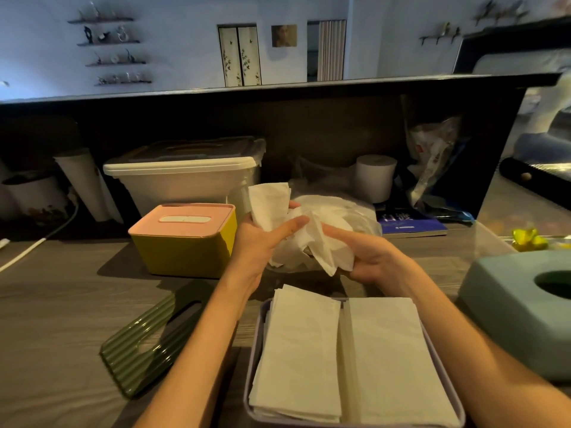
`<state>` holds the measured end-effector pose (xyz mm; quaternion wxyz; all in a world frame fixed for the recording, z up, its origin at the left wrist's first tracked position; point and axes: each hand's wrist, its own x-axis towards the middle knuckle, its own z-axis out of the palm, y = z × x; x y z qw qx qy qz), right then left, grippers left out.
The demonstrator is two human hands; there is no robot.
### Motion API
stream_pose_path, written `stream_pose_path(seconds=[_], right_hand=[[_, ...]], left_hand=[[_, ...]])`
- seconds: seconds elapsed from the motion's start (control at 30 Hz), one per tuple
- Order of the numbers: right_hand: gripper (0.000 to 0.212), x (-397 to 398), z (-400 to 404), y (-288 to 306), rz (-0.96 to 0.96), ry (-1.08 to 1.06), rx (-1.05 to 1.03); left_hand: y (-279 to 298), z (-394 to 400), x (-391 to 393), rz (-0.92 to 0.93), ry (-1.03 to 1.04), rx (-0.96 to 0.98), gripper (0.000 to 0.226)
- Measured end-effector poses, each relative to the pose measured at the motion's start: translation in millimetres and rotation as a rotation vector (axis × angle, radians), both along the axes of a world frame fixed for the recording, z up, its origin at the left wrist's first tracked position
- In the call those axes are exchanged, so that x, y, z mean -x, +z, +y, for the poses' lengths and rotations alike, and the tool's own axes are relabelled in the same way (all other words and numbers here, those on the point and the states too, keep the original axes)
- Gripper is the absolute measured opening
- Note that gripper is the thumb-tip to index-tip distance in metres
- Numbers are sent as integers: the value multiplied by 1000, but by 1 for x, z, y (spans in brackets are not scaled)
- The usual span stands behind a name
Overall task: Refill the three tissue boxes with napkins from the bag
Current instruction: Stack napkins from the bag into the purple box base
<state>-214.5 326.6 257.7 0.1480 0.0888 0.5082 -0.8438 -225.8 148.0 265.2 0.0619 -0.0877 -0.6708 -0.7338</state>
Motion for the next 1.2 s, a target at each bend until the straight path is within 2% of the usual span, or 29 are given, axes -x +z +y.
stream_pose_path(seconds=[0.1, 0.2, 0.3, 0.4, 0.47, 0.57, 0.63, 0.7, 0.8, 0.9, 0.97, 1.03, 1.13, 1.2], right_hand=[[33, -6, 1, 4, -51, -7, 69], [44, -6, -2, 1, -87, -6, 51], [45, -6, 1, 5, -97, -65, -8], [47, -1, 13, 8, 26, -188, -287], [38, 2, 19, 11, 177, -256, -538], [22, -5, 20, 23, 281, -276, -656], [28, -8, 19, 26, 304, -207, -693], [42, -10, 16, 27, 328, -141, -702], [57, -11, 14, 26, 356, -111, -684], [57, -9, 13, 25, 389, -180, -699], [54, -3, 14, 21, 504, -325, -766], [49, 0, 14, 17, 586, -411, -799], [58, 1, 11, 9, 576, -301, -891], [55, 3, 11, 4, 559, -236, -953]], left_hand=[[20, -1, 1, 60, 1, 37, 27], [39, -3, 4, 164, -2, 115, 34], [45, -8, 9, 196, 56, 37, 34], [41, -11, 13, 140, 103, -56, 34], [34, -10, 15, 91, 116, -78, 34], [26, -8, 19, 21, 159, -121, 51], [19, -4, 20, 31, 202, -119, 60], [15, 2, 16, 67, 239, -81, 59], [9, 8, 7, 138, 200, 44, 40], [9, 11, -1, 150, 152, 138, 45], [9, 12, -5, 194, 182, 192, 40], [7, 13, -5, 246, 225, 233, 48], [5, 14, -5, 262, 261, 229, 64], [4, 15, -6, 247, 270, 208, 57]])
